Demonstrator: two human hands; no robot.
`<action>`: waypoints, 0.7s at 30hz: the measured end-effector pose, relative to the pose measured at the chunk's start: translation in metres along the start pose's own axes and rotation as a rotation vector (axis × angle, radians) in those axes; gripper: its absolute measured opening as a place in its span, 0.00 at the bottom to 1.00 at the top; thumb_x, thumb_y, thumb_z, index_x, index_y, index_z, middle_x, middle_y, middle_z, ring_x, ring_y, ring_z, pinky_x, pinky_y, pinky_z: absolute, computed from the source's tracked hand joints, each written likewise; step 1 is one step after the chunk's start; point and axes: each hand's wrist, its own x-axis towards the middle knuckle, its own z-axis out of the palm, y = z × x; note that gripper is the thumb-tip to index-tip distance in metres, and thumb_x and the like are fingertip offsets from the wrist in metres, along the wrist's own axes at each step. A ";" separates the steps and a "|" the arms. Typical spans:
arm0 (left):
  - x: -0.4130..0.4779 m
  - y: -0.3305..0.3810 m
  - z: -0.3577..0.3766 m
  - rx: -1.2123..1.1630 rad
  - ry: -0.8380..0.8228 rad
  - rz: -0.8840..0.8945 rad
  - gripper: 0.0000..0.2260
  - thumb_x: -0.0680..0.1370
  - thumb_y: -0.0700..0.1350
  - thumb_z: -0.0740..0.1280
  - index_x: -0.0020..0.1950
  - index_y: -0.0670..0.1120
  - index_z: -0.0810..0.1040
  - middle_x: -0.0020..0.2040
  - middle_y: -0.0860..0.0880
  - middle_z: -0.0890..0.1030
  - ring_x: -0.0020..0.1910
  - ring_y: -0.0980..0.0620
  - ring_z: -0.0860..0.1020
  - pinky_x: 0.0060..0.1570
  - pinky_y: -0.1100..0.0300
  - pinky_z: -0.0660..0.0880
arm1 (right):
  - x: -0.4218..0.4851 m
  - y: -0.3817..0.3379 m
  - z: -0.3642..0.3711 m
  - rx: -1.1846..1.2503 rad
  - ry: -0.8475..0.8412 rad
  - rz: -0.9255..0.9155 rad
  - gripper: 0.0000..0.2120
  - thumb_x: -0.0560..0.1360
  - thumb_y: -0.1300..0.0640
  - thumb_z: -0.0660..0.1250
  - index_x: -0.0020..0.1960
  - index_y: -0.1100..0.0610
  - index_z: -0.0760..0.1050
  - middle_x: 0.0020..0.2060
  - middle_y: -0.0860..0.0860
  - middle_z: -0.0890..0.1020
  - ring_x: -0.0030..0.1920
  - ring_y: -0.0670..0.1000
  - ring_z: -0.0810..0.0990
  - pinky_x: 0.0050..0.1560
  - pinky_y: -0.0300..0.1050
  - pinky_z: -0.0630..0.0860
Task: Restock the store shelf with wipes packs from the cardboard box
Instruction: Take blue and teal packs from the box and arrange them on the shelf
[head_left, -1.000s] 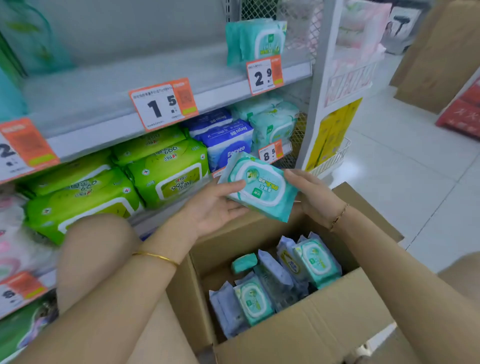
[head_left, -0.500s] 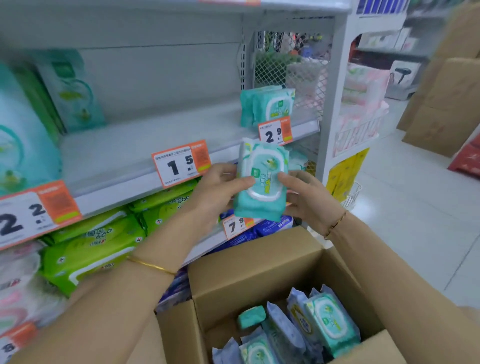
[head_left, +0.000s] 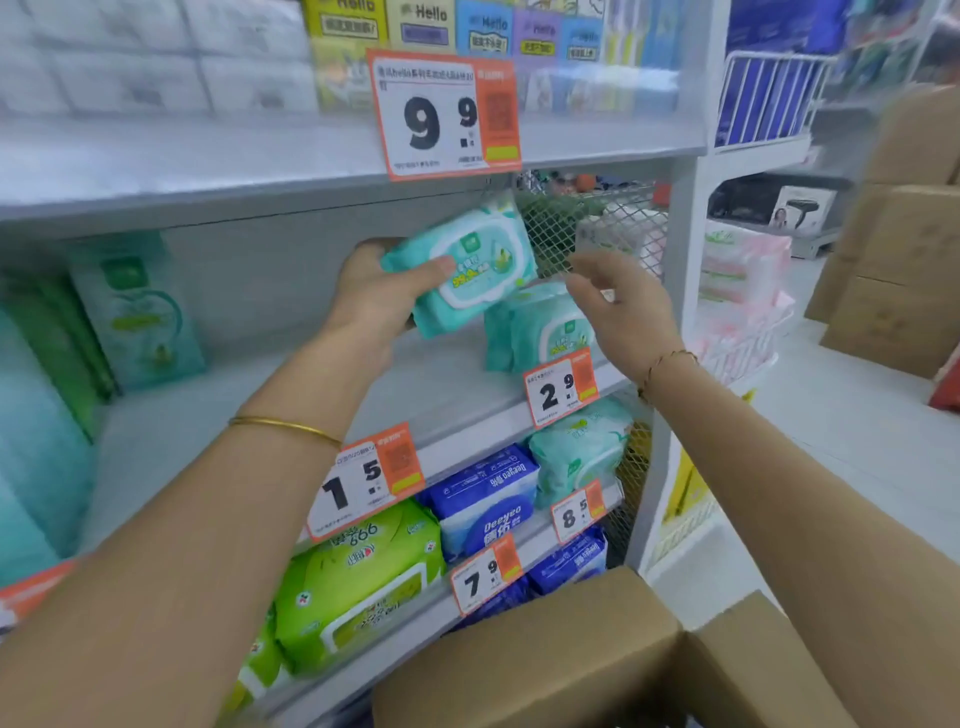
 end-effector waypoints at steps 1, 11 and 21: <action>0.015 -0.003 0.002 -0.004 0.103 0.036 0.10 0.72 0.37 0.72 0.45 0.47 0.73 0.45 0.47 0.80 0.41 0.49 0.80 0.41 0.57 0.79 | 0.010 0.004 0.004 -0.172 -0.028 -0.050 0.17 0.80 0.56 0.59 0.67 0.57 0.71 0.64 0.54 0.76 0.63 0.53 0.73 0.63 0.47 0.69; 0.093 -0.071 0.052 0.195 0.073 -0.049 0.19 0.68 0.33 0.74 0.55 0.43 0.73 0.48 0.44 0.77 0.44 0.47 0.76 0.51 0.50 0.78 | 0.027 0.045 0.036 -0.499 -0.235 -0.086 0.18 0.81 0.58 0.53 0.70 0.60 0.66 0.68 0.57 0.70 0.66 0.58 0.69 0.61 0.48 0.66; 0.093 -0.085 0.050 0.099 -0.250 -0.227 0.10 0.78 0.33 0.62 0.45 0.49 0.74 0.41 0.51 0.78 0.37 0.57 0.76 0.30 0.69 0.76 | 0.025 0.044 0.036 -0.464 -0.197 -0.054 0.17 0.81 0.56 0.56 0.68 0.59 0.64 0.63 0.58 0.74 0.61 0.59 0.72 0.53 0.49 0.69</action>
